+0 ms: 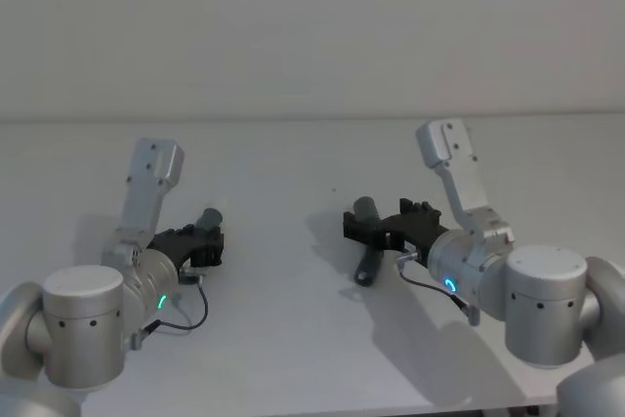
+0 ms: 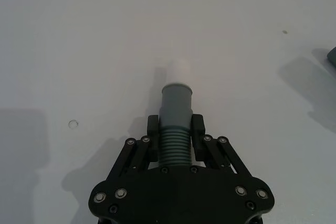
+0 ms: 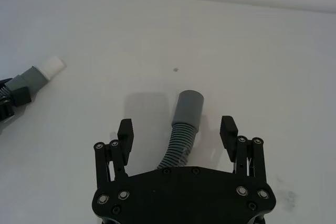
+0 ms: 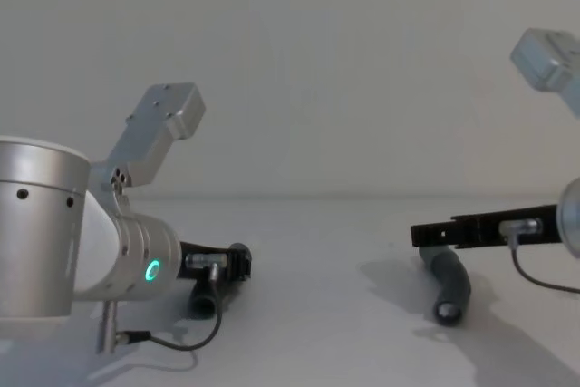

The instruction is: Use both hands to pick up one end of the pipe from the table, align the ends, and insert them.

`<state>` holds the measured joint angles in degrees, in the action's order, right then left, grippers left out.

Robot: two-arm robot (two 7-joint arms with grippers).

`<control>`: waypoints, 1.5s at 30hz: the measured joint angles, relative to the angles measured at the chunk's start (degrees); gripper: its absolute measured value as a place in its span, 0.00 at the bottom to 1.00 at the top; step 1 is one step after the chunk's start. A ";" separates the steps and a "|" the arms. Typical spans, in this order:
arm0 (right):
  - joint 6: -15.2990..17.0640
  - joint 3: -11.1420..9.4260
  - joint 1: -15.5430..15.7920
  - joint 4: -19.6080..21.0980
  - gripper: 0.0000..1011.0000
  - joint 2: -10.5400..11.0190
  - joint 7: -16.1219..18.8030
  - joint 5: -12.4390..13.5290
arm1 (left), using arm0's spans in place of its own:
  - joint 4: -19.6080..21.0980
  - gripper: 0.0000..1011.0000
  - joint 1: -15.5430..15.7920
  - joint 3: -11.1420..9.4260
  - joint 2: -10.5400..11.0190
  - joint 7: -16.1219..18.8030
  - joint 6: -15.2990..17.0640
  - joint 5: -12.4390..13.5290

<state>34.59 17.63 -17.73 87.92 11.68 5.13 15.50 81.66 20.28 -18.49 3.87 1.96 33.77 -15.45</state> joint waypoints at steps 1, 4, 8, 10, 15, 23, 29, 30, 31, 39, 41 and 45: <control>0.00 0.08 -0.27 -0.48 1.00 -0.26 0.00 -0.14 | 0.00 0.33 0.00 0.00 0.00 0.00 0.00 0.00; -0.01 0.22 -0.71 -1.32 1.00 -0.68 -0.03 -0.31 | 0.00 0.33 0.00 0.00 0.00 0.00 0.00 0.00; -0.05 0.30 -1.34 -2.66 1.00 -1.27 -0.27 -0.66 | 0.00 0.33 0.00 0.00 0.00 0.00 0.00 0.00; -0.09 0.38 -1.82 -3.53 1.00 -1.58 -0.51 -1.01 | 0.00 0.33 0.00 0.00 0.00 0.00 0.00 0.00; -0.15 0.54 -2.57 -4.83 1.00 -1.87 -0.84 -1.56 | 0.00 0.33 0.00 0.00 0.00 0.00 0.00 0.00; -0.07 0.98 -3.46 -6.32 1.00 -1.92 -0.86 -2.57 | 0.00 0.33 0.00 0.00 0.00 0.00 0.00 0.00; 0.33 1.29 -3.79 -7.00 1.00 -1.87 -0.72 -3.17 | 0.00 0.33 0.00 0.00 0.00 0.00 0.00 0.00; 0.44 1.35 -3.84 -7.17 1.00 -1.86 -0.65 -3.31 | 0.00 0.33 0.00 0.00 0.00 0.00 0.00 0.00; 0.55 1.38 -3.89 -7.27 1.00 -1.86 -0.58 -3.43 | 0.00 0.33 0.00 0.00 -0.01 0.00 0.00 0.00; 1.01 1.46 -4.14 -7.88 1.00 -1.87 -0.43 -3.97 | 0.00 0.33 0.00 0.00 0.00 0.00 0.00 0.00; 1.08 1.43 -4.17 -7.98 1.00 -1.90 -0.41 -4.06 | 0.00 0.33 0.00 0.00 0.00 0.00 0.00 0.00; 1.32 1.33 -4.23 -8.23 1.00 -1.99 -0.27 -4.27 | 0.00 0.33 0.00 0.00 0.00 0.00 0.00 0.00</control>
<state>35.91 18.96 -21.95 79.69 9.69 4.86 11.23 81.66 20.28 -18.49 3.87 1.96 33.78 -15.45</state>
